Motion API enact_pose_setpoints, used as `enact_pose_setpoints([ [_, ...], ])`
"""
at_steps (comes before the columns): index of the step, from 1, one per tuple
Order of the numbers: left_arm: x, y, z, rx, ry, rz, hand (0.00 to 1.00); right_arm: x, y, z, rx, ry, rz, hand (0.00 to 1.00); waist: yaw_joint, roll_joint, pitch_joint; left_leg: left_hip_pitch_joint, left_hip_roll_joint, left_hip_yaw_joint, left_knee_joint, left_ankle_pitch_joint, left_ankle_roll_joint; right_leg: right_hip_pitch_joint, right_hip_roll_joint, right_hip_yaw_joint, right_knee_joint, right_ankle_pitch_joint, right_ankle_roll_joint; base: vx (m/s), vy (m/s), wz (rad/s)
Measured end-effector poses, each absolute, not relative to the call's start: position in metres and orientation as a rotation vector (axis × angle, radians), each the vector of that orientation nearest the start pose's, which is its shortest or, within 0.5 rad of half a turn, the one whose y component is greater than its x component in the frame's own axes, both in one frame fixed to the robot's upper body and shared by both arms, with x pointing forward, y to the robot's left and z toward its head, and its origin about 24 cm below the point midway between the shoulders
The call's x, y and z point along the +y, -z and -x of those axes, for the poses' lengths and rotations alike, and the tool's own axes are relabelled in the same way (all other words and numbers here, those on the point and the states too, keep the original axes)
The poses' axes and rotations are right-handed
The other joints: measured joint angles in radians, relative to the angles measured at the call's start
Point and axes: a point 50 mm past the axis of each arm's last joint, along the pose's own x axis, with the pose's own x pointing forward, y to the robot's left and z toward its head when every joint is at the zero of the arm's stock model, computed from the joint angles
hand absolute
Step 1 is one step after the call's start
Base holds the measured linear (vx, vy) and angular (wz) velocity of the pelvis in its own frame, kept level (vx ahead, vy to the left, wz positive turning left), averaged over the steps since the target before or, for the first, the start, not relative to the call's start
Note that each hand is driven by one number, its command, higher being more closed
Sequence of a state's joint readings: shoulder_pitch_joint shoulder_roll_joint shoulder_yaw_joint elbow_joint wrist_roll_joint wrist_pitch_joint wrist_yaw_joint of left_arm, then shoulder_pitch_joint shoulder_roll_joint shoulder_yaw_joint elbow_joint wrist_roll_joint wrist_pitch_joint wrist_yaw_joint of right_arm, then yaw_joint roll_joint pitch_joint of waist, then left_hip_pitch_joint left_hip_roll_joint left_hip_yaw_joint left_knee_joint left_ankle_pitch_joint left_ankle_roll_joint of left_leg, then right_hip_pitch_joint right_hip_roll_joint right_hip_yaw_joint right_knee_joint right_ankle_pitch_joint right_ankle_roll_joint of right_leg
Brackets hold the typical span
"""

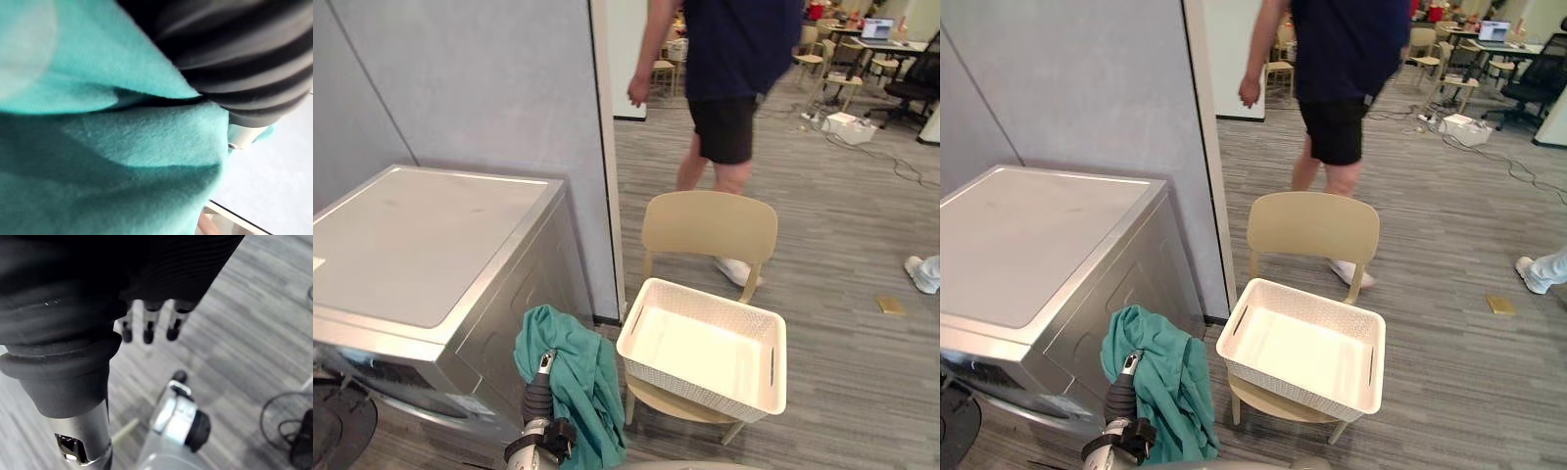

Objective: Pick up the laundry basket with both hands and put the clothes into the washing machine.

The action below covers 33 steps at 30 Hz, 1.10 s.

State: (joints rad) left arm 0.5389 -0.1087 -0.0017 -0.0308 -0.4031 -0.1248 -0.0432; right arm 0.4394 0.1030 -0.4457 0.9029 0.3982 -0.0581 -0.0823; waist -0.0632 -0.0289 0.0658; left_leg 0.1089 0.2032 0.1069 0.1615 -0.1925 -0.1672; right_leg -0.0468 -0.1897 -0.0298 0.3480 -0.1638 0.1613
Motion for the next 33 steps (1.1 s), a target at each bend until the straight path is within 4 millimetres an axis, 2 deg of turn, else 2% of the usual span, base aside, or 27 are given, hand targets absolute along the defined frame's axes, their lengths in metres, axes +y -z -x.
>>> enact_pose_setpoints([
  [1, 0.161, 0.037, -0.129, 0.3, -0.244, 0.466, 1.0, -0.186, 0.165, 0.023, 1.163, 0.823, -0.51, 0.0, 0.0, -0.005, 0.004, -0.055, 0.007, -0.041, 0.034, 0.004, -0.007, -0.033, 0.0, -0.028, 0.042, -0.021, -0.011, -0.06, -0.155, 0.82],
  [3, 0.16, 0.034, -0.136, 0.284, -0.223, 0.449, 1.0, -0.189, 0.166, 0.012, 1.152, 0.765, -0.479, 0.0, 0.001, -0.009, 0.016, -0.136, 0.019, -0.106, 0.057, 0.018, -0.027, -0.075, 0.007, -0.083, 0.077, -0.038, -0.028, -0.06, -0.173, 0.89],
  [4, 0.159, 0.031, -0.142, 0.266, -0.208, 0.45, 1.0, -0.191, 0.166, 0.002, 1.141, 0.731, -0.457, 0.0, 0.02, -0.012, 0.04, -0.176, 0.03, -0.141, 0.048, 0.053, -0.036, -0.1, 0.013, -0.123, 0.102, -0.05, -0.046, -0.05, -0.158, 0.96],
  [5, 0.158, 0.029, -0.148, 0.255, -0.197, 0.449, 1.0, -0.19, 0.166, -0.006, 1.126, 0.714, -0.454, 0.0, 0.021, -0.014, 0.05, -0.209, 0.035, -0.155, 0.043, 0.094, -0.037, -0.114, 0.012, -0.162, 0.116, -0.06, -0.057, -0.07, -0.237, 1.34],
  [6, 0.155, 0.029, -0.152, 0.254, -0.172, 0.444, 1.0, -0.191, 0.165, -0.015, 1.104, 0.696, -0.445, 0.0, 0.024, -0.022, 0.056, -0.242, 0.038, -0.156, 0.031, 0.173, -0.024, -0.121, 0.003, -0.214, 0.127, -0.075, -0.072, -0.06, -0.2, 1.16],
  [7, 0.154, 0.027, -0.155, 0.249, -0.155, 0.436, 1.0, -0.192, 0.165, -0.019, 1.096, 0.688, -0.442, 0.0, 0.025, -0.033, 0.065, -0.243, 0.038, -0.15, 0.015, 0.226, -0.016, -0.112, -0.002, -0.235, 0.131, -0.08, -0.08, -0.09, -0.245, 1.17],
  [8, 0.155, 0.026, -0.157, 0.246, -0.133, 0.4, 1.0, -0.192, 0.163, -0.034, 1.061, 0.659, -0.434, 0.0, 0.029, -0.028, 0.079, -0.243, 0.037, -0.13, -0.05, 0.363, 0.007, -0.102, -0.007, -0.274, 0.122, -0.08, -0.106, -0.09, -0.14, 0.88],
  [9, 0.154, 0.024, -0.159, 0.24, -0.115, 0.373, 1.0, -0.194, 0.16, -0.047, 1.016, 0.636, -0.424, 0.0, 0.028, -0.046, 0.087, -0.252, 0.057, -0.071, 0.023, 0.319, 0.031, -0.087, -0.023, -0.321, 0.109, -0.071, -0.132, -0.11, -0.148, 0.81],
  [10, 0.152, 0.023, -0.16, 0.24, -0.102, 0.366, 1.0, -0.194, 0.159, -0.051, 0.994, 0.629, -0.419, 0.0, 0.031, -0.043, 0.091, -0.28, 0.071, -0.033, 0.125, 0.253, 0.061, -0.084, -0.02, -0.338, 0.108, -0.071, -0.136, -0.1, -0.135, 0.84],
  [11, 0.146, 0.022, -0.161, 0.24, -0.072, 0.353, 1.0, -0.197, 0.156, -0.056, 0.964, 0.628, -0.412, 0.0, 0.035, -0.027, 0.09, -0.307, 0.091, 0.027, 0.298, 0.158, 0.112, -0.063, -0.021, -0.385, 0.103, -0.07, -0.148, -0.1, -0.162, 0.9],
  [12, 0.138, 0.023, -0.161, 0.249, -0.04, 0.353, 1.0, -0.199, 0.156, -0.056, 0.963, 0.632, -0.409, 0.0, 0.03, -0.018, 0.085, -0.291, 0.109, 0.07, 0.386, 0.108, 0.126, -0.037, -0.021, -0.429, 0.089, -0.065, -0.156, -0.11, -0.133, 1.09],
  [14, 0.128, 0.021, -0.164, 0.246, -0.008, 0.363, 1.0, -0.199, 0.156, -0.055, 0.967, 0.638, -0.41, 0.0, 0.022, -0.017, 0.083, -0.238, 0.146, 0.134, 0.417, 0.082, 0.141, -0.002, -0.022, -0.487, 0.065, -0.054, -0.162, -0.08, -0.044, 0.95],
  [15, 0.123, 0.018, -0.168, 0.235, 0.013, 0.367, 1.0, -0.199, 0.157, -0.052, 0.973, 0.66, -0.42, 0.0, 0.022, -0.015, 0.081, -0.203, 0.185, 0.184, 0.41, 0.063, 0.172, 0.011, -0.025, -0.523, 0.063, -0.049, -0.159, -0.05, 0.014, 0.96],
  [16, 0.121, 0.016, -0.172, 0.227, 0.027, 0.364, 1.0, -0.201, 0.157, -0.049, 0.976, 0.695, -0.434, 0.0, 0.021, -0.007, 0.074, -0.177, 0.218, 0.224, 0.39, 0.059, 0.178, 0.008, -0.029, -0.555, 0.063, -0.043, -0.156, -0.09, 0.096, 1.09],
  [17, 0.12, 0.014, -0.175, 0.217, 0.033, 0.362, 1.0, -0.202, 0.158, -0.045, 0.98, 0.73, -0.452, 0.0, 0.016, -0.003, 0.068, -0.153, 0.232, 0.26, 0.347, 0.05, 0.16, 0.005, -0.041, -0.586, 0.062, -0.032, -0.146, -0.14, 0.188, 1.15],
  [19, 0.12, 0.011, -0.18, 0.197, 0.035, 0.358, 1.0, -0.206, 0.16, -0.032, 0.999, 0.826, -0.5, 0.0, 0.021, 0.027, 0.035, -0.117, 0.2, 0.319, 0.176, 0.006, 0.071, -0.025, -0.059, -0.626, 0.025, 0.02, -0.115, -0.18, 0.297, 0.8],
  [20, 0.123, 0.011, -0.18, 0.196, 0.026, 0.351, 1.0, -0.207, 0.161, -0.031, 1.005, 0.843, -0.507, 0.0, 0.027, 0.016, 0.036, -0.108, 0.186, 0.325, 0.142, 0.018, 0.039, -0.025, -0.066, -0.622, 0.008, 0.04, -0.108, -0.16, 0.312, 0.05],
  [21, 0.136, 0.015, -0.175, 0.211, -0.015, 0.327, 1.0, -0.204, 0.163, -0.027, 1.033, 0.857, -0.527, 0.0, 0.033, 0.002, 0.032, -0.094, 0.145, 0.342, 0.117, 0.029, 0.023, -0.017, -0.076, -0.605, -0.048, 0.096, -0.093, -0.17, 0.275, -0.21],
  [23, 0.143, 0.017, -0.172, 0.225, -0.026, 0.304, 1.0, -0.202, 0.164, -0.024, 1.055, 0.862, -0.533, 0.0, 0.038, -0.011, 0.024, -0.096, 0.124, 0.351, 0.128, 0.018, 0.021, 0.0, -0.078, -0.587, -0.104, 0.151, -0.081, -0.14, 0.259, -0.25],
  [25, 0.149, 0.018, -0.171, 0.223, -0.044, 0.298, 1.0, -0.2, 0.165, -0.026, 1.066, 0.846, -0.536, 0.0, 0.05, -0.014, 0.025, -0.129, 0.112, 0.362, 0.196, -0.024, 0.019, 0.008, -0.08, -0.567, -0.184, 0.226, -0.076, -0.13, 0.25, -0.21],
  [27, 0.155, 0.018, -0.171, 0.219, -0.072, 0.296, 1.0, -0.198, 0.164, -0.035, 1.057, 0.818, -0.533, 0.0, 0.052, -0.007, 0.031, -0.178, 0.109, 0.357, 0.267, -0.062, 0.037, 0.001, -0.092, -0.568, -0.21, 0.253, -0.08, -0.15, 0.219, 0.01],
  [30, 0.164, 0.018, -0.171, 0.218, -0.124, 0.298, 1.0, -0.199, 0.163, -0.047, 1.028, 0.809, -0.532, 0.0, 0.052, -0.002, 0.043, -0.243, 0.095, 0.311, 0.333, -0.108, 0.053, -0.018, -0.117, -0.567, -0.189, 0.252, -0.085, -0.11, 0.176, 0.32],
  [31, 0.164, 0.018, -0.17, 0.22, -0.13, 0.299, 1.0, -0.2, 0.162, -0.049, 1.019, 0.816, -0.533, 0.0, 0.053, 0.001, 0.044, -0.255, 0.091, 0.291, 0.341, -0.116, 0.047, -0.022, -0.116, -0.553, -0.183, 0.24, -0.095, -0.06, 0.095, 0.71],
  [32, 0.164, 0.018, -0.17, 0.223, -0.134, 0.298, 1.0, -0.201, 0.16, -0.051, 1.003, 0.823, -0.532, 0.0, 0.051, 0.008, 0.049, -0.278, 0.075, 0.244, 0.343, -0.118, 0.052, -0.041, -0.085, -0.44, -0.166, 0.178, -0.154, -0.08, 0.077, 1.15],
  [33, 0.162, 0.018, -0.17, 0.221, -0.126, 0.3, 1.0, -0.199, 0.16, -0.052, 0.996, 0.822, -0.539, 0.0, 0.042, 0.014, 0.05, -0.305, 0.053, 0.182, 0.341, -0.117, 0.052, -0.059, -0.034, -0.3, -0.154, 0.12, -0.223, -0.05, 0.022, 1.42],
])
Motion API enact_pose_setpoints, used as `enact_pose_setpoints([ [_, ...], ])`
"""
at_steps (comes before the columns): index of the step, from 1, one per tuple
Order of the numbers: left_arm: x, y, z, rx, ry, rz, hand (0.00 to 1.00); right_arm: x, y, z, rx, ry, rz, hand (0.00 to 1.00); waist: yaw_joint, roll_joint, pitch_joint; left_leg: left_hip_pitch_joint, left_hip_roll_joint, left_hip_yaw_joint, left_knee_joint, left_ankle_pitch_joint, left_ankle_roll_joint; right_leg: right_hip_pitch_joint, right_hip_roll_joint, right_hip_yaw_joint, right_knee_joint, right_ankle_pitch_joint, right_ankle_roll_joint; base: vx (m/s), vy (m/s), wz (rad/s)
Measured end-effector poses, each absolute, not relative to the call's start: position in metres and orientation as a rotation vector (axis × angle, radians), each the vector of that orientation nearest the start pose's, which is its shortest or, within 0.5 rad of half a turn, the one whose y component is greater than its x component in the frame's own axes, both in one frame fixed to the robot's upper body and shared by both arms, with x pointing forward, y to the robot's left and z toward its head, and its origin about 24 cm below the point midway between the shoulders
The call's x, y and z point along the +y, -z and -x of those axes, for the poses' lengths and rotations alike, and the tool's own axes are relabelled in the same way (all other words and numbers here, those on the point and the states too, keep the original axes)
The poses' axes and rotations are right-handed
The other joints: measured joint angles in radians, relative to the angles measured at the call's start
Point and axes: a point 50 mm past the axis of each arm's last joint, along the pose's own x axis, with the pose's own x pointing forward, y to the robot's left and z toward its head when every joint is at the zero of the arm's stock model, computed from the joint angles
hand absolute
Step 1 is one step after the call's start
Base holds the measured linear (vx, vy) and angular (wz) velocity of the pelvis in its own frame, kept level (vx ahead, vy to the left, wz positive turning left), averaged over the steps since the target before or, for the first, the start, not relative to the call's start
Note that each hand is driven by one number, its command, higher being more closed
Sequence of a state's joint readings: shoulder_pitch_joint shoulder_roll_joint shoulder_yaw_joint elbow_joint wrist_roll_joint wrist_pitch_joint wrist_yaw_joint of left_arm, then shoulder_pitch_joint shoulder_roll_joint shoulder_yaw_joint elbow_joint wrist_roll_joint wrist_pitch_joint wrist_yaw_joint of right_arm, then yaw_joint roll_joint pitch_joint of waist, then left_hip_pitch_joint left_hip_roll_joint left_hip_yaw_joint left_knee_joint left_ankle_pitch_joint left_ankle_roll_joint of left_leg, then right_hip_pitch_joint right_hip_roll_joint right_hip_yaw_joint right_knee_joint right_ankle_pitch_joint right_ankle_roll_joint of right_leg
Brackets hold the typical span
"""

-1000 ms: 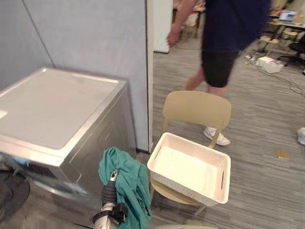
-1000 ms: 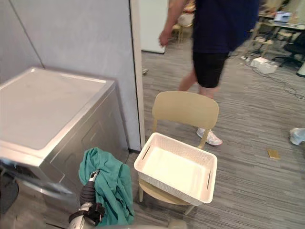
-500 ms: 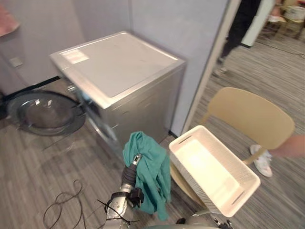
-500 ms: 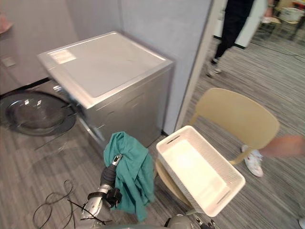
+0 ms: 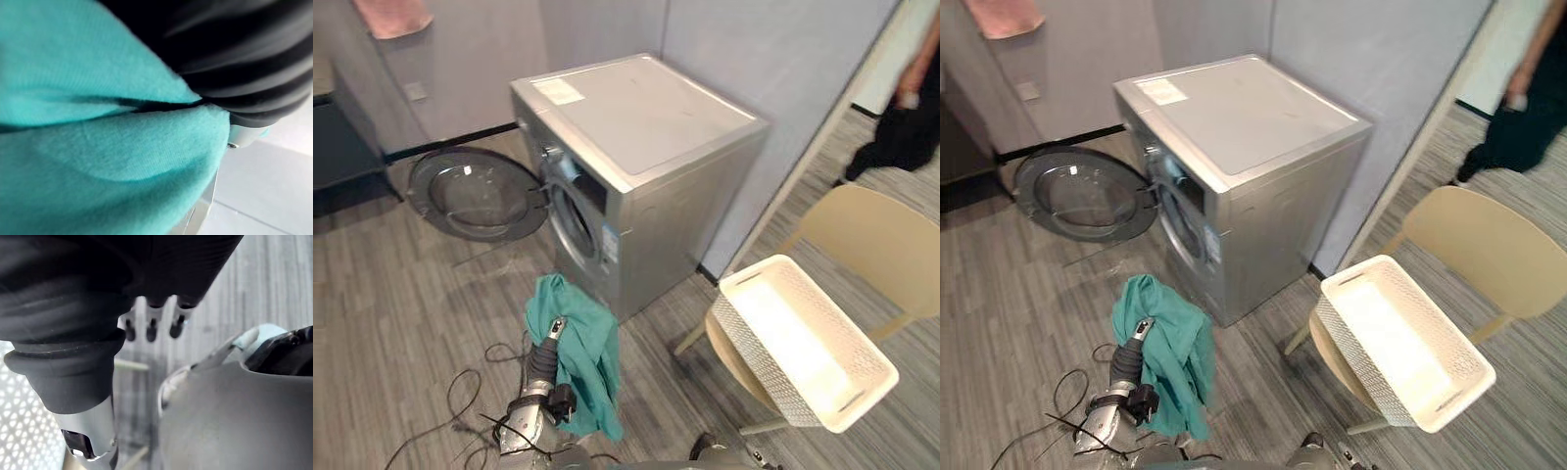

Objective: Pick up the laundry basket with both hands and put the clothes into the washing machine.

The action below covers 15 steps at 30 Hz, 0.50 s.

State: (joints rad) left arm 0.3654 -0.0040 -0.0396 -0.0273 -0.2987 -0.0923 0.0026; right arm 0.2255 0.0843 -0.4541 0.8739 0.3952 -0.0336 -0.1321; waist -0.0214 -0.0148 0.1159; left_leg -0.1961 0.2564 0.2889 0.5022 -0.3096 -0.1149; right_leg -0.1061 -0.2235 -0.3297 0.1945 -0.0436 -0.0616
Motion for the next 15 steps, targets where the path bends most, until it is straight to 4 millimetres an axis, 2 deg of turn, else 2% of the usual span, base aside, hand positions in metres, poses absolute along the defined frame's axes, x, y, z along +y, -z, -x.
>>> enact_pose_setpoints([
  [1, 0.161, 0.018, -0.17, 0.221, -0.125, 0.301, 1.0, -0.199, 0.16, -0.052, 0.993, 0.821, -0.54, 0.0, -0.008, 0.0, 0.0, -0.015, -0.016, -0.037, 0.001, 0.0, 0.0, -0.002, 0.021, 0.058, 0.008, -0.027, 0.003, 0.03, 0.009, 1.8],
  [2, 0.161, 0.018, -0.17, 0.223, -0.124, 0.301, 1.0, -0.199, 0.16, -0.05, 0.996, 0.828, -0.547, 0.0, -0.018, -0.007, 0.0, -0.024, -0.048, -0.099, 0.002, 0.002, 0.001, -0.004, 0.056, 0.176, 0.033, -0.068, 0.019, 0.09, -0.014, 1.45],
  [5, 0.161, 0.021, -0.169, 0.237, -0.127, 0.298, 1.0, -0.197, 0.159, -0.059, 0.971, 0.814, -0.572, 0.0, -0.01, -0.013, -0.002, -0.027, -0.063, -0.161, -0.002, 0.005, 0.007, -0.01, 0.111, 0.269, 0.085, -0.127, 0.09, 0.1, -0.065, 0.8],
  [6, 0.159, 0.023, -0.171, 0.247, -0.116, 0.295, 1.0, -0.195, 0.159, -0.063, 0.966, 0.804, -0.576, 0.0, -0.012, -0.017, -0.003, -0.021, -0.061, -0.179, -0.019, 0.005, 0.008, -0.038, 0.167, 0.286, 0.111, -0.145, 0.118, 0.13, -0.193, 0.44],
  [7, 0.152, 0.026, -0.175, 0.258, -0.093, 0.297, 1.0, -0.196, 0.159, -0.062, 0.963, 0.812, -0.581, 0.0, -0.019, -0.014, -0.002, -0.017, -0.056, -0.205, -0.039, 0.007, 0.009, -0.064, 0.233, 0.322, 0.125, -0.143, 0.115, 0.1, -0.191, 0.48],
  [8, 0.146, 0.026, -0.179, 0.262, -0.07, 0.3, 1.0, -0.196, 0.16, -0.06, 0.968, 0.818, -0.58, 0.0, -0.026, -0.013, -0.003, -0.016, -0.057, -0.222, -0.05, 0.014, 0.019, -0.07, 0.26, 0.342, 0.126, -0.14, 0.109, 0.21, -0.247, 0.79],
  [9, 0.127, 0.024, -0.188, 0.258, 0.01, 0.308, 1.0, -0.195, 0.161, -0.053, 0.986, 0.829, -0.577, 0.0, -0.04, -0.021, -0.012, -0.013, -0.065, -0.276, -0.075, 0.024, 0.005, -0.053, 0.28, 0.34, 0.113, -0.143, 0.067, 0.24, -0.194, 0.69],
  [11, 0.108, 0.019, -0.193, 0.248, 0.091, 0.314, 1.0, -0.197, 0.161, -0.05, 0.978, 0.854, -0.588, 0.0, -0.053, -0.006, -0.01, 0.005, -0.065, -0.318, -0.082, 0.027, -0.001, -0.027, 0.289, 0.298, 0.131, -0.158, 0.043, 0.28, -0.18, 0.54],
  [12, 0.103, 0.018, -0.194, 0.245, 0.112, 0.32, 1.0, -0.198, 0.161, -0.049, 0.975, 0.871, -0.601, 0.0, -0.061, 0.001, -0.009, 0.015, -0.064, -0.33, -0.08, 0.028, -0.001, -0.015, 0.292, 0.285, 0.138, -0.162, 0.044, 0.31, -0.21, 0.47],
  [13, 0.094, 0.016, -0.194, 0.243, 0.146, 0.332, 1.0, -0.2, 0.162, -0.045, 0.974, 0.899, -0.617, 0.0, -0.079, 0.01, -0.009, 0.036, -0.065, -0.356, -0.06, 0.039, 0.018, 0.017, 0.294, 0.26, 0.148, -0.164, 0.045, 0.3, -0.185, 0.37],
  [14, 0.088, 0.015, -0.194, 0.24, 0.17, 0.349, 1.0, -0.202, 0.162, -0.041, 0.973, 0.926, -0.627, 0.0, -0.079, 0.015, -0.009, 0.037, -0.067, -0.36, -0.017, 0.063, 0.046, 0.042, 0.294, 0.257, 0.17, -0.164, 0.044, 0.39, -0.233, 0.41],
  [15, 0.082, 0.01, -0.193, 0.226, 0.191, 0.374, 1.0, -0.205, 0.162, -0.035, 0.965, 0.97, -0.649, 0.0, -0.078, 0.02, -0.007, 0.013, -0.069, -0.361, 0.114, 0.101, 0.038, 0.078, 0.294, 0.258, 0.185, -0.176, 0.032, 0.23, -0.131, 0.27],
])
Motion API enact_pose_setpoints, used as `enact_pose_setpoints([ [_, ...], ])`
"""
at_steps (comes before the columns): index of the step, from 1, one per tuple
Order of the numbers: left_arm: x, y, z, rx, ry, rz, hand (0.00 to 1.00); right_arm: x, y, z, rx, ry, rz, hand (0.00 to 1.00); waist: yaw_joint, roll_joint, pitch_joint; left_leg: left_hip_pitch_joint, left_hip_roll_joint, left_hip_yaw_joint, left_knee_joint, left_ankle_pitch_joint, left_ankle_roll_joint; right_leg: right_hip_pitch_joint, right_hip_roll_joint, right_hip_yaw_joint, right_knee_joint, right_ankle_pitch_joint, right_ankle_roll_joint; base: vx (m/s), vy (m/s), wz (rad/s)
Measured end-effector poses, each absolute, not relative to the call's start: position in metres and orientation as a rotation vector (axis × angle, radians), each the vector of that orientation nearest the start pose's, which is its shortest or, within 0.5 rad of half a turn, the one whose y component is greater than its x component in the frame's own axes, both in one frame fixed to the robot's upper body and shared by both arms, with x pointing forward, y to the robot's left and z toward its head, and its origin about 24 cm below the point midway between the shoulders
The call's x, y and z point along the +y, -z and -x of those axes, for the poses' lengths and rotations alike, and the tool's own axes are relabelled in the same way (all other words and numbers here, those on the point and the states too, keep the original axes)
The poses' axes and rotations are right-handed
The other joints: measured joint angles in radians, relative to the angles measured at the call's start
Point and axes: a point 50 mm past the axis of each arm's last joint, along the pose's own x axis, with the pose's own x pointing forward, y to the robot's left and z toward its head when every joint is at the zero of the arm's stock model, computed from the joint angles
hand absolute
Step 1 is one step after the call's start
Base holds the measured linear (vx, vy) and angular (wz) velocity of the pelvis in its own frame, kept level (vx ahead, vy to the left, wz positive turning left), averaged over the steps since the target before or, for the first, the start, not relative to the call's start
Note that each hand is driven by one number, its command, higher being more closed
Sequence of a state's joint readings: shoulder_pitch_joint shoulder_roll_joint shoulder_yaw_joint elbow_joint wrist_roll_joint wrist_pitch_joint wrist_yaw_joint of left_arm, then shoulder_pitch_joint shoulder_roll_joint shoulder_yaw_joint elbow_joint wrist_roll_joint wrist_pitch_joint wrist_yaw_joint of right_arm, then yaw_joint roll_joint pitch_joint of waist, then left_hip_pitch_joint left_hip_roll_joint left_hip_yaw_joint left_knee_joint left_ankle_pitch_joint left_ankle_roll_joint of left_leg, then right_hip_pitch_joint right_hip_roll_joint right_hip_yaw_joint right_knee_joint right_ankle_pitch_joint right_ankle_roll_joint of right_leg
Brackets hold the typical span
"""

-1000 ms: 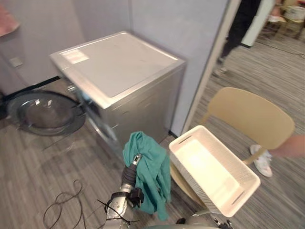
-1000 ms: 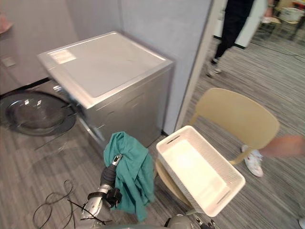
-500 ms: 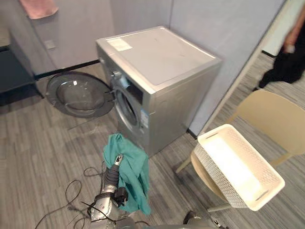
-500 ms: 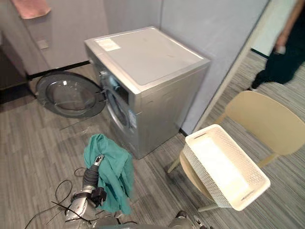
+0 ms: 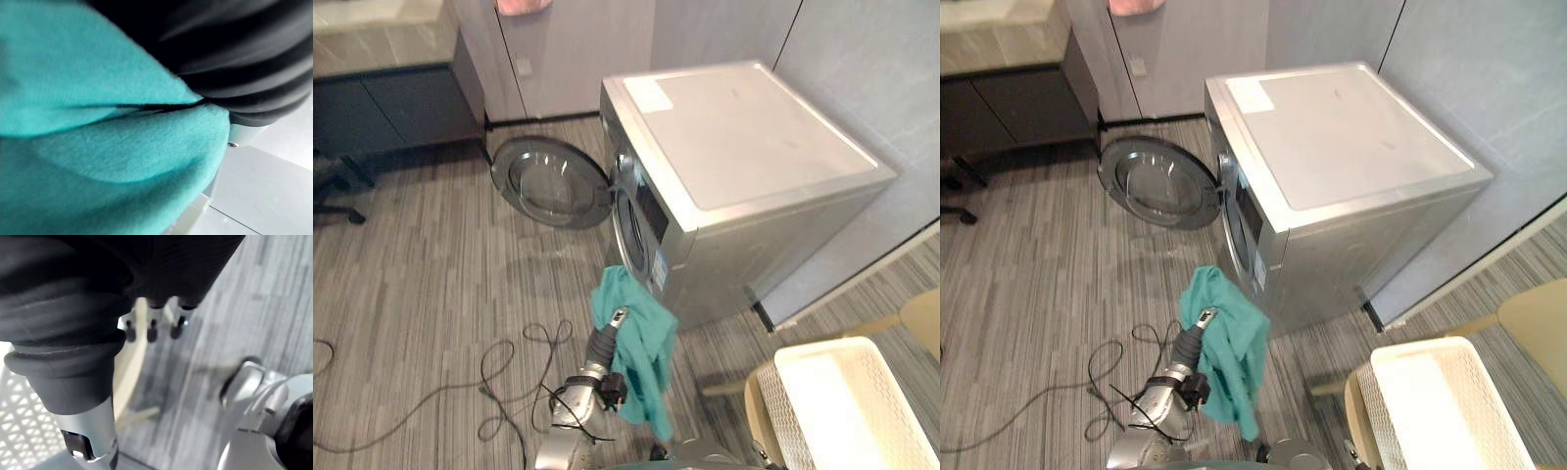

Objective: Pick up the laundry basket with both hands and put the clothes into the washing machine.

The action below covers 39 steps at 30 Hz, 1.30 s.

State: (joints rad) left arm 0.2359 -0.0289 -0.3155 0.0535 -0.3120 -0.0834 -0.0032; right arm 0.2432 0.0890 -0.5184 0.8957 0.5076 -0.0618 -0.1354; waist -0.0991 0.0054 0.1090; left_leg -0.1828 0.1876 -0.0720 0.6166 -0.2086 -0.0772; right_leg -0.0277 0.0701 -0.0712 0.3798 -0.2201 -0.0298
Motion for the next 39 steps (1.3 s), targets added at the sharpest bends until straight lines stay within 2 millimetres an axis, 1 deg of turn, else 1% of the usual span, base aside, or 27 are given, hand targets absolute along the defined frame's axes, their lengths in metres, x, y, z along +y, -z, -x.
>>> enact_pose_setpoints([
  [1, 0.081, 0.006, -0.193, 0.207, 0.196, 0.381, 1.0, -0.206, 0.161, -0.034, 0.961, 0.982, -0.653, 0.0, 0.002, 0.001, 0.002, -0.03, 0.0, 0.0, 0.084, 0.029, -0.003, 0.017, 0.0, 0.003, -0.003, -0.016, 0.0, 0.15, -0.1, 0.09],
  [3, 0.086, -0.004, -0.193, 0.156, 0.183, 0.404, 1.0, -0.21, 0.159, -0.038, 0.943, 0.997, -0.645, 0.0, 0.034, 0.006, 0.005, -0.184, 0.013, 0.002, 0.388, 0.191, -0.028, 0.081, 0.005, 0.041, -0.038, -0.093, -0.038, 0.18, -0.045, -0.44],
  [4, 0.091, -0.003, -0.193, 0.156, 0.162, 0.405, 1.0, -0.214, 0.158, -0.046, 0.924, 0.982, -0.636, 0.0, 0.057, 0.035, 0.01, -0.26, 0.028, 0.005, 0.535, 0.184, -0.026, 0.113, 0.013, 0.067, -0.06, -0.121, -0.045, 0.27, 0.016, -0.59],
  [6, 0.096, 0.0, -0.192, 0.169, 0.136, 0.413, 1.0, -0.213, 0.155, -0.062, 0.904, 0.941, -0.621, 0.0, 0.059, 0.037, 0.016, -0.34, 0.032, 0.064, 0.611, 0.135, 0.036, 0.146, -0.006, 0.097, -0.084, -0.121, -0.044, 0.32, 0.058, -0.47],
  [8, 0.104, 0.001, -0.192, 0.168, 0.109, 0.403, 1.0, -0.21, 0.149, -0.08, 0.848, 0.903, -0.621, 0.0, 0.065, 0.014, 0.029, -0.364, 0.027, 0.144, 0.548, 0.106, 0.072, 0.188, -0.042, 0.129, -0.119, -0.124, -0.02, 0.31, 0.078, -0.44],
  [12, 0.109, 0.002, -0.191, 0.173, 0.059, 0.399, 1.0, -0.211, 0.133, -0.107, 0.737, 0.824, -0.592, 0.0, 0.093, -0.017, 0.019, -0.36, 0.021, 0.155, -0.008, 0.107, 0.087, 0.217, -0.11, 0.2, -0.126, -0.163, 0.059, 0.46, 0.216, -0.61],
  [13, 0.109, 0.003, -0.191, 0.176, 0.053, 0.399, 1.0, -0.211, 0.131, -0.113, 0.717, 0.815, -0.59, 0.0, 0.107, -0.027, 0.013, -0.347, 0.024, 0.086, -0.188, 0.157, 0.073, 0.217, -0.13, 0.236, -0.11, -0.182, 0.092, 0.47, 0.341, -0.91],
  [14, 0.107, 0.004, -0.19, 0.183, 0.048, 0.401, 1.0, -0.213, 0.131, -0.112, 0.713, 0.821, -0.583, 0.0, 0.122, -0.024, -0.002, -0.315, 0.033, 0.02, -0.314, 0.305, 0.084, 0.229, -0.149, 0.271, -0.093, -0.202, 0.128, 0.49, 0.387, -0.85],
  [15, 0.107, 0.004, -0.19, 0.187, 0.043, 0.401, 1.0, -0.211, 0.133, -0.111, 0.73, 0.821, -0.582, 0.0, 0.116, -0.034, -0.009, -0.31, 0.031, 0.017, -0.296, 0.339, -0.06, 0.241, -0.171, 0.284, -0.087, -0.209, 0.141, 0.49, 0.409, -0.39],
  [16, 0.108, 0.006, -0.193, 0.194, 0.056, 0.378, 1.0, -0.205, 0.138, -0.109, 0.774, 0.801, -0.579, 0.0, 0.105, -0.087, -0.021, -0.329, -0.011, 0.049, -0.245, 0.304, -0.07, 0.231, -0.213, 0.3, -0.073, -0.192, 0.174, 0.38, 0.325, -0.09],
  [17, 0.109, 0.003, -0.202, 0.174, 0.062, 0.361, 1.0, -0.203, 0.141, -0.108, 0.794, 0.803, -0.58, 0.0, 0.117, -0.093, -0.022, -0.364, -0.007, 0.066, -0.163, 0.255, -0.054, 0.215, -0.224, 0.325, -0.074, -0.105, 0.237, 0.56, 0.5, -0.24],
  [20, 0.118, 0.002, -0.204, 0.167, 0.065, 0.31, 1.0, -0.203, 0.143, -0.107, 0.81, 0.822, -0.596, 0.0, 0.11, -0.09, -0.026, -0.319, 0.01, 0.146, -0.101, 0.196, 0.003, 0.217, -0.231, 0.334, -0.073, 0.17, 0.219, 0.43, 0.4, -0.44],
  [21, 0.116, 0.002, -0.203, 0.167, 0.082, 0.306, 1.0, -0.206, 0.145, -0.1, 0.825, 0.862, -0.606, 0.0, 0.111, -0.082, -0.033, -0.275, 0.011, 0.19, -0.119, 0.184, 0.021, 0.205, -0.233, 0.332, -0.044, 0.285, 0.176, 0.45, 0.424, -0.39],
  [23, 0.112, 0.0, -0.202, 0.157, 0.104, 0.303, 1.0, -0.209, 0.148, -0.088, 0.851, 0.912, -0.61, 0.0, 0.115, -0.079, -0.036, -0.208, 0.009, 0.257, -0.168, 0.172, 0.039, 0.164, -0.25, 0.326, 0.021, 0.386, 0.137, 0.29, 0.291, -0.56],
  [24, 0.113, -0.003, -0.202, 0.132, 0.098, 0.308, 1.0, -0.209, 0.148, -0.087, 0.856, 0.906, -0.602, 0.0, 0.11, -0.066, -0.03, -0.151, 0.009, 0.315, -0.228, 0.147, 0.06, 0.083, -0.272, 0.301, 0.117, 0.331, 0.089, 0.22, 0.237, -0.86],
  [26, 0.111, -0.006, -0.206, 0.121, 0.105, 0.31, 1.0, -0.207, 0.149, -0.088, 0.865, 0.888, -0.6, 0.0, 0.101, -0.069, -0.032, -0.108, 0.013, 0.347, -0.291, 0.131, 0.053, -0.009, -0.278, 0.214, 0.191, 0.226, 0.039, 0.08, 0.129, -0.9],
  [27, 0.111, -0.005, -0.209, 0.121, 0.105, 0.306, 1.0, -0.205, 0.149, -0.089, 0.879, 0.871, -0.596, 0.0, 0.083, -0.065, -0.028, -0.074, 0.027, 0.383, -0.332, 0.13, 0.047, -0.087, -0.252, 0.125, 0.229, 0.133, 0.037, 0.0, 0.039, -0.83],
  [28, 0.111, -0.003, -0.209, 0.132, 0.103, 0.304, 1.0, -0.204, 0.149, -0.089, 0.88, 0.865, -0.593, 0.0, 0.077, -0.061, -0.024, -0.054, 0.04, 0.403, -0.34, 0.128, 0.044, -0.107, -0.225, 0.105, 0.239, 0.096, 0.05, -0.03, -0.024, -0.9],
  [30, 0.112, 0.01, -0.203, 0.186, 0.088, 0.301, 1.0, -0.201, 0.149, -0.09, 0.879, 0.819, -0.58, 0.0, 0.06, -0.053, -0.019, 0.02, 0.081, 0.467, -0.353, 0.103, 0.019, -0.151, -0.107, 0.074, 0.232, -0.002, 0.14, 0.0, -0.149, -1.02],
  [31, 0.114, 0.013, -0.199, 0.2, 0.066, 0.314, 1.0, -0.2, 0.147, -0.093, 0.867, 0.784, -0.555, 0.0, 0.061, -0.067, -0.028, 0.037, 0.096, 0.501, -0.332, 0.088, -0.003, -0.164, -0.065, 0.028, 0.165, -0.01, 0.134, 0.02, -0.215, -0.98],
  [32, 0.114, 0.015, -0.196, 0.204, 0.046, 0.328, 1.0, -0.201, 0.146, -0.093, 0.858, 0.777, -0.544, 0.0, 0.061, -0.071, -0.034, 0.039, 0.104, 0.518, -0.315, 0.078, -0.016, -0.157, -0.07, -0.013, 0.139, -0.027, 0.092, 0.08, -0.282, -0.95],
  [33, 0.121, 0.02, -0.189, 0.22, -0.013, 0.351, 1.0, -0.205, 0.144, -0.091, 0.829, 0.789, -0.533, 0.0, 0.09, -0.065, -0.048, 0.026, 0.134, 0.534, -0.266, 0.062, -0.032, -0.107, -0.038, -0.006, 0.038, -0.054, 0.044, 0.09, -0.226, -0.65],
  [35, 0.127, 0.025, -0.183, 0.248, -0.04, 0.348, 1.0, -0.205, 0.144, -0.092, 0.826, 0.788, -0.532, 0.0, 0.092, -0.032, -0.032, 0.007, 0.184, 0.522, -0.188, 0.063, -0.03, -0.085, -0.002, -0.006, 0.018, -0.05, 0.036, 0.1, -0.201, -0.26],
  [36, 0.128, 0.028, -0.18, 0.27, -0.055, 0.349, 1.0, -0.205, 0.144, -0.094, 0.824, 0.784, -0.534, 0.0, 0.09, -0.016, -0.015, -0.037, 0.23, 0.463, -0.019, 0.057, -0.002, -0.041, 0.018, -0.012, 0.02, -0.057, 0.024, 0.09, -0.18, 0.02],
  [37, 0.128, 0.03, -0.177, 0.283, -0.062, 0.348, 1.0, -0.206, 0.144, -0.093, 0.827, 0.788, -0.536, 0.0, 0.099, -0.02, -0.009, -0.059, 0.242, 0.427, 0.078, 0.065, 0.034, -0.018, 0.022, -0.012, 0.021, -0.064, 0.012, 0.08, -0.173, -0.02],
  [38, 0.129, 0.034, -0.173, 0.31, -0.066, 0.347, 1.0, -0.206, 0.145, -0.091, 0.831, 0.798, -0.536, 0.0, 0.118, -0.02, -0.005, -0.099, 0.247, 0.373, 0.253, 0.108, 0.1, 0.023, 0.023, -0.006, 0.021, -0.071, 0.0, 0.02, -0.067, -0.15],
  [39, 0.129, 0.037, -0.169, 0.332, -0.072, 0.347, 1.0, -0.208, 0.144, -0.091, 0.828, 0.8, -0.529, 0.0, 0.12, -0.02, -0.006, -0.129, 0.243, 0.367, 0.366, 0.117, 0.114, 0.058, 0.014, 0.002, 0.008, -0.076, -0.007, 0.02, -0.041, -0.15],
])
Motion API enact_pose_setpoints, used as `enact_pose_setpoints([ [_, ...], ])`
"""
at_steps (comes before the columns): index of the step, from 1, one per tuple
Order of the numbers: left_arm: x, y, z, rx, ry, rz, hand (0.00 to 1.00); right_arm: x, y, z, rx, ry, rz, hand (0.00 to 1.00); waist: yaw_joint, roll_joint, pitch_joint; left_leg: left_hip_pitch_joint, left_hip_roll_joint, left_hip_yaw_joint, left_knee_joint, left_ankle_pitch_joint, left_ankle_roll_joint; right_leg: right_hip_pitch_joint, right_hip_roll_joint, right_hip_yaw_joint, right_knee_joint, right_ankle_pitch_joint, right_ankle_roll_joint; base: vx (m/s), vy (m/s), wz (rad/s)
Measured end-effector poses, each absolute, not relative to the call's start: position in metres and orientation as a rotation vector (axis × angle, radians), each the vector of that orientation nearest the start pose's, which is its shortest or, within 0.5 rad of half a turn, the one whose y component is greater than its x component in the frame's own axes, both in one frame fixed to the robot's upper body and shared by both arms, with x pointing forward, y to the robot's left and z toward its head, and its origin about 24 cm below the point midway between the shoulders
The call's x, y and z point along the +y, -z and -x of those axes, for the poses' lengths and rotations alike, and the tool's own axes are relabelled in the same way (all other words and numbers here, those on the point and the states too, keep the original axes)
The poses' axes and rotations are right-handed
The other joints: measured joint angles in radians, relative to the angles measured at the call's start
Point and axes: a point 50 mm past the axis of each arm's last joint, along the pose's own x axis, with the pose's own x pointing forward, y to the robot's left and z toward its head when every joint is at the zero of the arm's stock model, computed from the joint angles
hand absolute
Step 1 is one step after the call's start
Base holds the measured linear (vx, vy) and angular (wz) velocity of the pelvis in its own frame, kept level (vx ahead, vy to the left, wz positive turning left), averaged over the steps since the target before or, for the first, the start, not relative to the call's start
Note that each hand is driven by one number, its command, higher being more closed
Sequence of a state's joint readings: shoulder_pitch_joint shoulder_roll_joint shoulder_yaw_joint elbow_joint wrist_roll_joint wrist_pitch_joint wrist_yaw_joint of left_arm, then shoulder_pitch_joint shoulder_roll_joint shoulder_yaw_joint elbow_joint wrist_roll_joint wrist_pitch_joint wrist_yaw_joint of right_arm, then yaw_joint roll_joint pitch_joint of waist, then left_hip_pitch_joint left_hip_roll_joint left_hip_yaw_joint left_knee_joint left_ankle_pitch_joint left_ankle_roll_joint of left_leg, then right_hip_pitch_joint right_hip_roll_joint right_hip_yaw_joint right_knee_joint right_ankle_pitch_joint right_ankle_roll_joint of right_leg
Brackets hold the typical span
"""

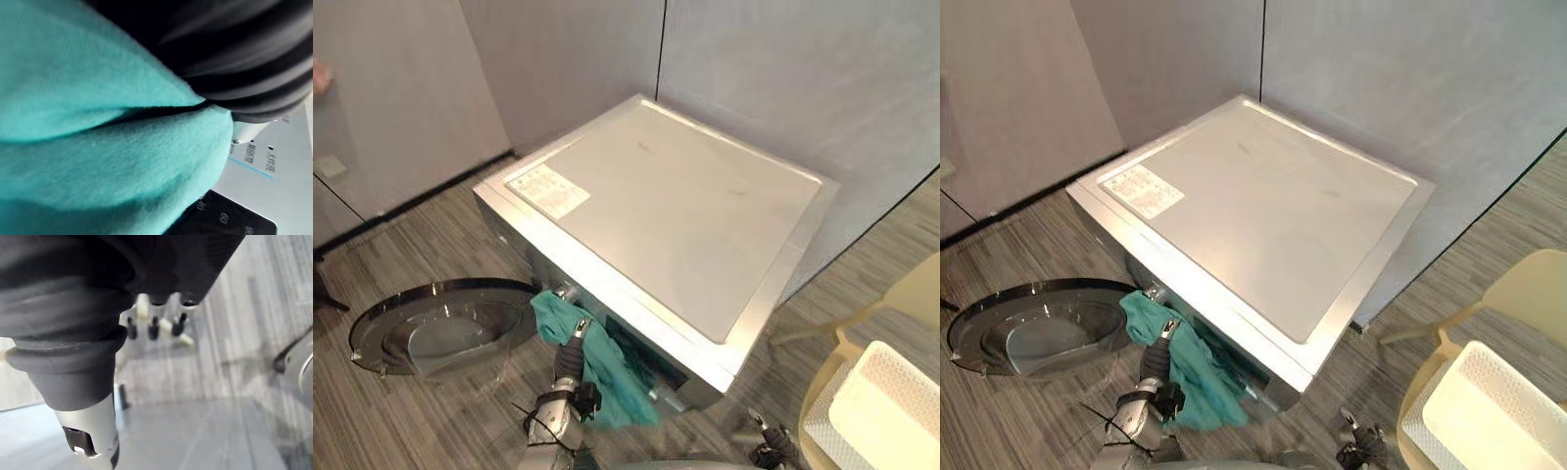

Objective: Pick up the laundry basket with both hands and put the clothes into the washing machine.

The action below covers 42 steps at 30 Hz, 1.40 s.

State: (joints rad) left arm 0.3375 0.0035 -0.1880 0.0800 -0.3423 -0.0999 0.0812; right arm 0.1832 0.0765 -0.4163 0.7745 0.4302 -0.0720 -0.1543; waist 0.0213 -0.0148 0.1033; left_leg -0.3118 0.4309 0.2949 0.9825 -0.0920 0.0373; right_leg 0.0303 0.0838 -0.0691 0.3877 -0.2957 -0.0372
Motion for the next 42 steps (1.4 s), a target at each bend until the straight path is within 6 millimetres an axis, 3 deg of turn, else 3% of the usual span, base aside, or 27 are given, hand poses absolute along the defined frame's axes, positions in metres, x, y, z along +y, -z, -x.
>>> enact_pose_setpoints([
  [2, 0.129, 0.038, -0.167, 0.342, -0.072, 0.347, 1.0, -0.21, 0.142, -0.097, 0.811, 0.795, -0.526, 0.0, 0.0, -0.002, -0.001, -0.032, -0.03, 0.018, 0.032, -0.005, -0.001, 0.012, -0.017, 0.015, -0.022, -0.001, -0.001, 0.04, 0.033, -0.11],
  [5, 0.129, 0.04, -0.163, 0.355, -0.071, 0.345, 1.0, -0.208, 0.14, -0.104, 0.801, 0.788, -0.524, 0.0, 0.0, -0.007, -0.001, -0.049, -0.087, 0.02, -0.135, -0.022, 0.009, 0.005, -0.05, 0.107, -0.062, 0.003, 0.005, 0.12, 0.129, -0.31],
  [6, 0.128, 0.042, -0.161, 0.363, -0.068, 0.347, 1.0, -0.206, 0.14, -0.104, 0.802, 0.785, -0.526, 0.0, 0.0, -0.009, -0.001, -0.049, -0.093, 0.003, -0.163, -0.03, -0.004, 0.004, -0.059, 0.124, -0.063, 0.01, 0.017, 0.16, 0.191, -0.46],
  [9, 0.121, 0.048, -0.147, 0.413, -0.043, 0.353, 1.0, -0.204, 0.142, -0.101, 0.817, 0.777, -0.517, 0.0, -0.002, -0.021, -0.004, -0.034, -0.138, -0.189, -0.354, -0.026, -0.018, -0.006, -0.114, 0.222, -0.064, 0.024, 0.066, 0.19, 0.355, -0.6],
  [11, 0.115, 0.051, -0.141, 0.444, -0.007, 0.348, 1.0, -0.203, 0.142, -0.102, 0.822, 0.771, -0.512, 0.0, -0.003, -0.018, -0.005, 0.002, -0.135, -0.345, -0.474, -0.001, -0.048, -0.025, -0.141, 0.286, -0.056, 0.007, 0.128, 0.13, 0.441, -0.79],
  [12, 0.111, 0.052, -0.141, 0.456, 0.005, 0.352, 1.0, -0.205, 0.142, -0.1, 0.827, 0.782, -0.506, 0.0, -0.008, 0.0, -0.018, 0.035, -0.129, -0.408, -0.509, 0.048, -0.071, -0.033, -0.154, 0.309, -0.056, -0.001, 0.169, 0.13, 0.68, -0.75],
  [13, 0.11, 0.051, -0.143, 0.452, 0.005, 0.356, 1.0, -0.211, 0.144, -0.094, 0.83, 0.823, -0.508, 0.0, -0.013, -0.01, -0.03, 0.046, -0.153, -0.42, -0.502, -0.029, -0.176, -0.037, -0.188, 0.329, -0.068, -0.002, 0.208, 0.11, 0.689, -0.51],
  [15, 0.114, 0.047, -0.153, 0.413, -0.001, 0.349, 1.0, -0.213, 0.149, -0.082, 0.878, 0.855, -0.505, 0.0, -0.04, -0.036, -0.045, 0.044, -0.189, -0.381, -0.495, -0.124, -0.223, -0.035, -0.248, 0.334, -0.115, 0.039, 0.257, 0.04, 0.505, -0.21],
  [16, 0.115, 0.045, -0.157, 0.398, 0.001, 0.344, 1.0, -0.213, 0.151, -0.079, 0.895, 0.861, -0.504, 0.0, -0.045, -0.039, -0.047, 0.044, -0.196, -0.362, -0.496, -0.154, -0.224, -0.036, -0.264, 0.335, -0.13, 0.058, 0.267, -0.05, 0.514, -0.27],
  [17, 0.119, 0.041, -0.164, 0.373, 0.007, 0.327, 1.0, -0.21, 0.154, -0.074, 0.924, 0.87, -0.51, 0.0, -0.053, -0.06, -0.053, 0.031, -0.216, -0.325, -0.471, -0.178, -0.204, -0.04, -0.29, 0.341, -0.162, 0.112, 0.285, -0.11, 0.589, -0.46],
  [18, 0.12, 0.038, -0.17, 0.35, 0.009, 0.323, 1.0, -0.206, 0.155, -0.074, 0.939, 0.861, -0.508, 0.0, -0.055, -0.054, -0.058, 0.019, -0.223, -0.303, -0.451, -0.195, -0.179, -0.047, -0.303, 0.343, -0.198, 0.192, 0.289, -0.16, 0.466, -0.55],
  [19, 0.12, 0.036, -0.172, 0.339, 0.013, 0.321, 1.0, -0.204, 0.155, -0.074, 0.948, 0.853, -0.505, 0.0, -0.058, -0.05, -0.061, 0.006, -0.224, -0.285, -0.444, -0.204, -0.166, -0.058, -0.31, 0.343, -0.214, 0.231, 0.29, -0.24, 0.524, -0.83],
  [20, 0.12, 0.029, -0.183, 0.298, 0.029, 0.312, 1.0, -0.199, 0.156, -0.078, 0.963, 0.813, -0.497, 0.0, -0.055, -0.031, -0.073, -0.028, -0.232, -0.228, -0.441, -0.222, -0.141, -0.11, -0.329, 0.347, -0.267, 0.365, 0.273, -0.23, 0.407, -0.78],
  [23, 0.122, 0.023, -0.191, 0.26, 0.038, 0.296, 1.0, -0.194, 0.155, -0.087, 0.964, 0.765, -0.488, 0.0, -0.041, -0.013, -0.083, -0.047, -0.23, -0.146, -0.481, -0.199, -0.096, -0.185, -0.341, 0.335, -0.324, 0.505, 0.23, -0.18, 0.273, -0.79],
  [25, 0.126, 0.021, -0.194, 0.246, 0.024, 0.292, 1.0, -0.195, 0.152, -0.093, 0.938, 0.75, -0.482, 0.0, -0.057, 0.001, -0.091, -0.055, -0.22, -0.084, -0.539, -0.166, -0.059, -0.23, -0.292, 0.261, -0.271, 0.463, 0.207, -0.11, 0.149, -0.67],
  [26, 0.127, 0.021, -0.194, 0.241, 0.016, 0.291, 1.0, -0.195, 0.151, -0.096, 0.926, 0.746, -0.482, 0.0, -0.056, 0.0, -0.093, -0.039, -0.217, -0.047, -0.586, -0.139, -0.049, -0.252, -0.254, 0.201, -0.216, 0.402, 0.174, -0.03, 0.062, -0.68],
  [27, 0.127, 0.021, -0.193, 0.243, 0.008, 0.293, 1.0, -0.195, 0.15, -0.098, 0.916, 0.745, -0.481, 0.0, -0.054, -0.007, -0.097, -0.027, -0.216, -0.022, -0.621, -0.125, -0.047, -0.264, -0.222, 0.153, -0.188, 0.364, 0.152, -0.02, 0.067, -0.86],
  [28, 0.127, 0.022, -0.192, 0.25, -0.003, 0.295, 1.0, -0.195, 0.15, -0.099, 0.913, 0.744, -0.482, 0.0, -0.052, -0.009, -0.099, -0.012, -0.217, -0.004, -0.64, -0.117, -0.05, -0.264, -0.21, 0.144, -0.197, 0.367, 0.149, -0.03, 0.048, -0.76],
  [30, 0.128, 0.027, -0.186, 0.271, -0.016, 0.298, 1.0, -0.196, 0.15, -0.096, 0.914, 0.744, -0.481, 0.0, -0.049, -0.007, -0.106, 0.005, -0.222, 0.016, -0.679, -0.112, -0.055, -0.25, -0.203, 0.169, -0.239, 0.377, 0.144, -0.03, 0.034, -0.41],
  [32, 0.129, 0.03, -0.18, 0.287, -0.025, 0.298, 1.0, -0.195, 0.153, -0.089, 0.934, 0.738, -0.484, 0.0, -0.052, -0.01, -0.114, 0.033, -0.228, 0.004, -0.734, -0.09, -0.077, -0.241, -0.153, 0.239, -0.234, 0.326, 0.17, 0.11, -0.054, 0.02],
  [35, 0.131, 0.04, -0.171, 0.331, -0.039, 0.294, 1.0, -0.197, 0.15, -0.096, 0.9, 0.737, -0.479, 0.0, -0.047, -0.019, -0.119, 0.038, -0.253, -0.019, -0.801, -0.009, -0.089, -0.25, -0.147, 0.291, -0.255, 0.311, 0.159, 0.15, -0.086, 0.08],
  [38, 0.13, 0.049, -0.173, 0.382, -0.032, 0.28, 1.0, -0.198, 0.147, -0.108, 0.868, 0.725, -0.483, 0.0, -0.063, -0.002, -0.108, 0.06, -0.237, -0.064, -0.863, 0.051, -0.098, -0.284, -0.111, 0.258, -0.156, 0.298, 0.137, 0.11, -0.111, 0.28],
  [39, 0.13, 0.051, -0.172, 0.396, -0.033, 0.276, 1.0, -0.198, 0.147, -0.108, 0.863, 0.726, -0.483, 0.0, -0.063, 0.024, -0.084, 0.087, -0.216, -0.072, -0.87, 0.054, -0.102, -0.304, -0.086, 0.26, -0.1, 0.265, 0.111, 0.06, -0.077, 0.14],
  [40, 0.131, 0.052, -0.172, 0.399, -0.033, 0.271, 1.0, -0.196, 0.148, -0.106, 0.868, 0.728, -0.486, 0.0, -0.065, 0.009, -0.085, 0.1, -0.227, -0.072, -0.879, 0.061, -0.109, -0.289, -0.09, 0.269, -0.135, 0.274, 0.109, 0.05, -0.098, 0.29],
  [41, 0.13, 0.052, -0.174, 0.398, -0.026, 0.27, 1.0, -0.196, 0.149, -0.103, 0.878, 0.733, -0.484, 0.0, -0.062, -0.022, -0.083, 0.104, -0.243, -0.071, -0.88, 0.06, -0.111, -0.27, -0.109, 0.264, -0.15, 0.246, 0.121, 0.03, -0.099, 0.24],
  [42, 0.126, 0.048, -0.18, 0.375, -0.016, 0.278, 1.0, -0.197, 0.147, -0.108, 0.861, 0.726, -0.483, 0.0, -0.051, -0.017, -0.067, 0.078, -0.235, -0.071, -0.866, 0.06, -0.111, -0.28, -0.104, 0.262, -0.157, 0.246, 0.122, -0.01, -0.122, 0.17],
])
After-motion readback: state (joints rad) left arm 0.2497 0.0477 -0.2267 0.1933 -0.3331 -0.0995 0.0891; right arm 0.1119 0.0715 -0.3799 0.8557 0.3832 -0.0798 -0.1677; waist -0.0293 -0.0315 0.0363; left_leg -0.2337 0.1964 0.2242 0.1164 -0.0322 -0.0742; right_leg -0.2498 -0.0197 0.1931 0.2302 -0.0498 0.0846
